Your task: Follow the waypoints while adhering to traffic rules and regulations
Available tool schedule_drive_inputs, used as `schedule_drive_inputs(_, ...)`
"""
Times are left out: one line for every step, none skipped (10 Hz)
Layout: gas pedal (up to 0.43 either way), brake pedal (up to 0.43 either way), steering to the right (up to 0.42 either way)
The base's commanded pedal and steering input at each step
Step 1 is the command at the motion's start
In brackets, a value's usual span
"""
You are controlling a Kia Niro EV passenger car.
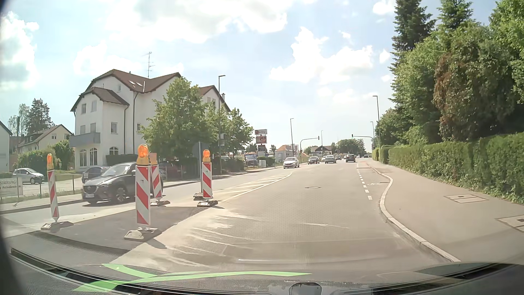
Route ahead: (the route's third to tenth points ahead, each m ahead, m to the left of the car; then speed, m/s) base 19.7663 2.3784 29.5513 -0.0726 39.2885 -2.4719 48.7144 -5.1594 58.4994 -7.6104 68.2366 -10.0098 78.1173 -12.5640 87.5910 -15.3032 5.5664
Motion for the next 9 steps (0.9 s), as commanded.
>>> schedule_drive_inputs(0.228, 0.000, 0.015)
schedule_drive_inputs(0.228, 0.000, 0.023)
schedule_drive_inputs(0.228, 0.000, 0.033)
schedule_drive_inputs(0.228, 0.000, 0.042)
schedule_drive_inputs(0.228, 0.000, 0.049)
schedule_drive_inputs(0.228, 0.000, 0.055)
schedule_drive_inputs(0.228, 0.000, 0.059)
schedule_drive_inputs(0.228, 0.000, 0.061)
schedule_drive_inputs(0.228, 0.000, 0.061)
